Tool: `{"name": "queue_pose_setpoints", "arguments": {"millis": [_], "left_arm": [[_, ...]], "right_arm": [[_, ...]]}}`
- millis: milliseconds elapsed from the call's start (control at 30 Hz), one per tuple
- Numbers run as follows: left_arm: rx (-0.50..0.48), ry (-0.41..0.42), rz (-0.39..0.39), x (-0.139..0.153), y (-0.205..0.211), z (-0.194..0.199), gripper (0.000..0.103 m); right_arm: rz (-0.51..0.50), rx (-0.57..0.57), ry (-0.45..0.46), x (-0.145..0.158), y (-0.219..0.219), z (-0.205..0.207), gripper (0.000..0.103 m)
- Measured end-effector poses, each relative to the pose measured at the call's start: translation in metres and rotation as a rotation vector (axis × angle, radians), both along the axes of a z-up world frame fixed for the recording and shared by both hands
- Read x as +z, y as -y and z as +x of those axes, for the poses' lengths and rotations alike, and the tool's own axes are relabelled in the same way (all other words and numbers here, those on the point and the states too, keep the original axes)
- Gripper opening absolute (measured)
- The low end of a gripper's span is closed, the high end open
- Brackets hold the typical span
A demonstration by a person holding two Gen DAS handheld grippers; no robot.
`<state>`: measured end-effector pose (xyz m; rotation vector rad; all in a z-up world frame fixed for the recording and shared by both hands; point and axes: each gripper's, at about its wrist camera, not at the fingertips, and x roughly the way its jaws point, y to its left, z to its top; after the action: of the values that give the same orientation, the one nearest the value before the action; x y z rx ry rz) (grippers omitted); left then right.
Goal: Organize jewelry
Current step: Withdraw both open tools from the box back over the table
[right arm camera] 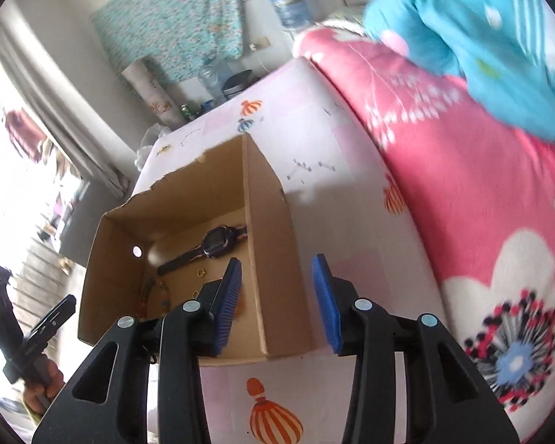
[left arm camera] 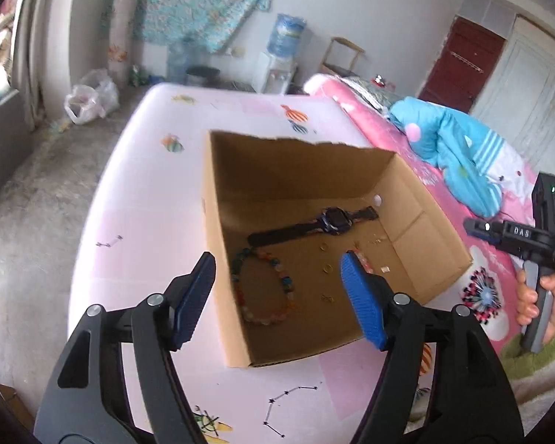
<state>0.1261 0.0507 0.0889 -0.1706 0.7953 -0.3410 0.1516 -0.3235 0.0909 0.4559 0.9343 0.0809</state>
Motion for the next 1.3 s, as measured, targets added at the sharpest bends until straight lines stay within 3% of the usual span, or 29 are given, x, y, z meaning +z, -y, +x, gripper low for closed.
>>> {"name": "queue_pose_setpoints", "arguments": {"millis": [100,167,267,367,500,667,1300], "left_arm": [[0.016,0.008,-0.004,-0.001,-0.003,-0.002,0.081],[0.043,-0.026,0.003,-0.007,-0.005,0.002,0.081],[0.058,-0.112,-0.047,-0.026,-0.008,0.01,0.081],[0.01,-0.156,-0.13,-0.037,-0.002,0.011,0.081],[0.028,-0.137,-0.036,-0.037,0.017,0.005,0.082],[0.07,-0.132,0.026,-0.036,0.024,0.004,0.082],[0.009,-0.176,-0.04,-0.036,0.03,-0.059,0.082]], "right_arm": [[0.084,0.016,-0.034,-0.022,0.006,0.004,0.045],[0.113,0.048,-0.061,-0.034,0.001,0.01,0.046],[0.162,0.119,-0.087,-0.045,-0.012,0.014,0.049],[0.104,0.142,-0.078,-0.04,-0.025,0.011,0.052],[0.089,0.138,-0.079,-0.037,-0.03,0.01,0.052],[0.078,0.152,-0.069,-0.033,-0.033,0.001,0.052],[0.126,0.076,-0.082,-0.039,-0.006,-0.07,0.052]]}}
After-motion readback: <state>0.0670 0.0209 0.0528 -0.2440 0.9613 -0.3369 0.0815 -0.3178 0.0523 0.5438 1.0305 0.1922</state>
